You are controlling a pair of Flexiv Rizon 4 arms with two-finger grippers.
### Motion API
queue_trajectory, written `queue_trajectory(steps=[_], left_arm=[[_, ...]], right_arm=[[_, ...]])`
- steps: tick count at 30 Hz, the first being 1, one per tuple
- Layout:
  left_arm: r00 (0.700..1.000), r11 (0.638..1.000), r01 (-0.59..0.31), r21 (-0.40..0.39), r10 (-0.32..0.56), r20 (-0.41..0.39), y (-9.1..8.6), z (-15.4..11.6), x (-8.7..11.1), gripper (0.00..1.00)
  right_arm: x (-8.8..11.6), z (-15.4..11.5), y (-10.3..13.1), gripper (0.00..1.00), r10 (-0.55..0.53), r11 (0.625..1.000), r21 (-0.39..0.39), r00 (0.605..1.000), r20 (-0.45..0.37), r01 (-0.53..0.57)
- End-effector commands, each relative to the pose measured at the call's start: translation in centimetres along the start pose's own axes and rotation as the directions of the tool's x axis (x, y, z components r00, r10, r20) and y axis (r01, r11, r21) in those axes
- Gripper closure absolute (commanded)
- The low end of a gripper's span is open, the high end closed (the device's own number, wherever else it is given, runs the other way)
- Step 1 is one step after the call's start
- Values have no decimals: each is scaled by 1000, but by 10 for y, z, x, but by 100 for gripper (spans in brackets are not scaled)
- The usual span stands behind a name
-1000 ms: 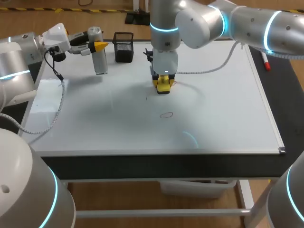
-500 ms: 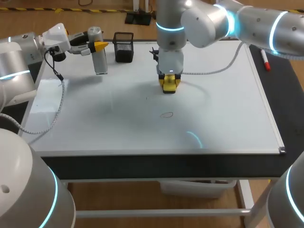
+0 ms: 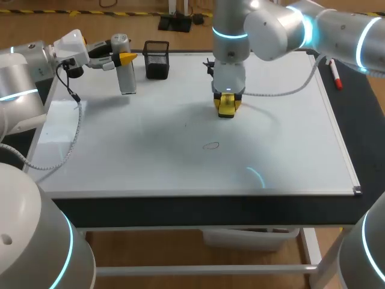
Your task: Pick up the inspection probe, press it on each red-marked spot on the whiteboard one by one, put down the probe, pick up the eraser, and wipe off all the red marks.
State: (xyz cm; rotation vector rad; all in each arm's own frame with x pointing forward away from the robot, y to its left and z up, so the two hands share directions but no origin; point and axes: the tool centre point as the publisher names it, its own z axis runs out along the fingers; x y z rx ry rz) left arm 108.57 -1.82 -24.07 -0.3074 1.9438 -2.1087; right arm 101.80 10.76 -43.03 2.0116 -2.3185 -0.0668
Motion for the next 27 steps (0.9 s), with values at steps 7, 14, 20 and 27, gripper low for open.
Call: queue_trajectory(steps=[7,14,20,27], left_arm=[[1000,1000,0,-1,0,-1,-1,1,-1,100],[1000,1000,0,-1,0,-1,-1,1,-1,100],[1000,1000,0,-1,0,-1,-1,1,-1,100],[1000,1000,0,-1,0,-1,-1,1,-1,100]], right_arm=[[15,-10,1,100,26,999,25,1000,17,-26],[19,-37,-2,100,29,997,65,999,35,-32],[33,-53,-10,100,10,997,76,999,46,-14],[56,-64,-18,100,51,994,95,996,67,-57]])
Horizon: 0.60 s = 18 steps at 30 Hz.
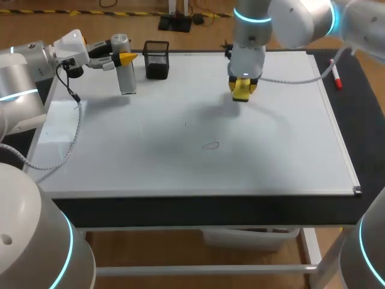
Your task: Pick up the inspection probe, press it on each red-marked spot on the whiteboard one by one, put down the probe, pick up the eraser, and wipe off all the red marks.
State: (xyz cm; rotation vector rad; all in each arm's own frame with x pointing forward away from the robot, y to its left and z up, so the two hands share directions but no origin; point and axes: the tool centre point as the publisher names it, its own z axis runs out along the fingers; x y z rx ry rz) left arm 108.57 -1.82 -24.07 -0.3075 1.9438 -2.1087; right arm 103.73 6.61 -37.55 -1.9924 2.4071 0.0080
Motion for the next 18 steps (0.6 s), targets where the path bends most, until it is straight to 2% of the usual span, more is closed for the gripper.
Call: queue_trajectory(steps=[1,10,18], left_arm=[[1000,1000,0,-1,0,-1,-1,1,-1,100],[1000,1000,0,-1,0,-1,-1,1,-1,100],[1000,1000,0,-1,0,-1,-1,1,-1,100]], right_arm=[[20,-11,0,100,13,1000,18,1000,14,-13],[59,-16,-10,100,79,997,25,997,4,-79],[77,-11,-11,100,91,996,11,996,-10,-91]])
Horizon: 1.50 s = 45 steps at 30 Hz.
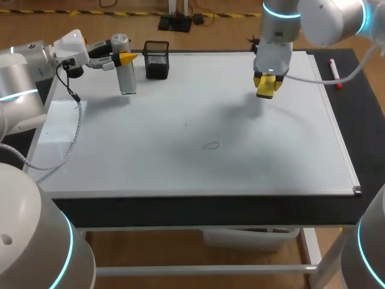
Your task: Pick up the inspection probe, press it on each red-marked spot on the whiteboard one by one, put down the probe, pick up the eraser, and wipe off all the red marks.
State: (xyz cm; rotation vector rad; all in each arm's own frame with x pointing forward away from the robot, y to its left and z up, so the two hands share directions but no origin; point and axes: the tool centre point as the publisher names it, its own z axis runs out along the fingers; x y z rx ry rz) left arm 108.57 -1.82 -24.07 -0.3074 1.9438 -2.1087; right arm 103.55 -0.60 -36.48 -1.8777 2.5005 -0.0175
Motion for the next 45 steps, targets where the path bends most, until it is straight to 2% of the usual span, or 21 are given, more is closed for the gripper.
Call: queue_trajectory(steps=[1,15,45], left_arm=[[1000,1000,0,-1,0,-1,-1,1,-1,100],[1000,1000,0,-1,0,-1,-1,1,-1,100],[1000,1000,5,-4,-5,-13,1,5,2,100]], right_arm=[[7,1,-1,100,-5,1000,-6,1000,0,5],[7,12,-5,100,4,998,-68,1000,3,-4],[8,12,-5,100,3,998,-69,1000,4,-3]])
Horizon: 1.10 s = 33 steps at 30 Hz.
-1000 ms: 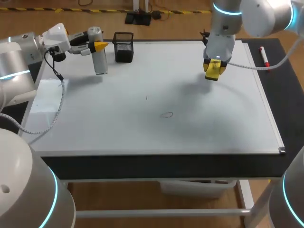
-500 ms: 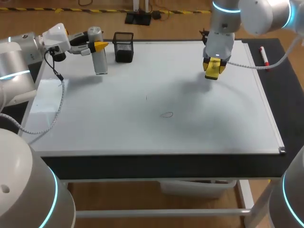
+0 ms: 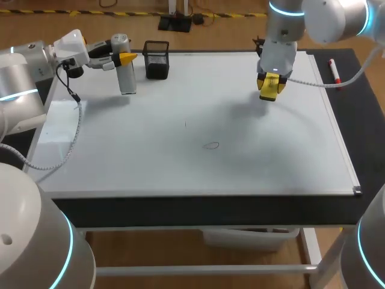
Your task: Pick up the inspection probe, press it on each red-marked spot on the whiteboard one by one, put down the probe, pick up the eraser, and wipe off all the red marks.
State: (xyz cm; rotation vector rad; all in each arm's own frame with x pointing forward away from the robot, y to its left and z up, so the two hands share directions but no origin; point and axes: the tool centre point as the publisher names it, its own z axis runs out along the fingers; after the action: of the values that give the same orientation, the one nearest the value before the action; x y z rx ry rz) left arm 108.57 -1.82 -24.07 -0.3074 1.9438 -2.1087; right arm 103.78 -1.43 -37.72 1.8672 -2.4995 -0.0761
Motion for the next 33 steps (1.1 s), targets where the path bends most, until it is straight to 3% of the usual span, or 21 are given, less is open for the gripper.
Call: queue_trajectory(steps=[1,7,12,33], left_arm=[[1000,1000,2,-14,-2,-31,4,12,8,100],[990,1000,-18,-8,17,-141,6,48,51,100],[981,999,-19,29,24,-194,0,66,69,100],[967,997,-45,66,60,-246,-9,98,152,100]], right_arm=[[0,-1,-1,100,-2,1000,1,1000,-4,2],[0,-1,-1,100,-2,1000,1,1000,-4,2],[0,-1,-1,100,-2,1000,1,1000,-4,2],[0,-1,-1,100,-2,1000,1,1000,-4,2]])
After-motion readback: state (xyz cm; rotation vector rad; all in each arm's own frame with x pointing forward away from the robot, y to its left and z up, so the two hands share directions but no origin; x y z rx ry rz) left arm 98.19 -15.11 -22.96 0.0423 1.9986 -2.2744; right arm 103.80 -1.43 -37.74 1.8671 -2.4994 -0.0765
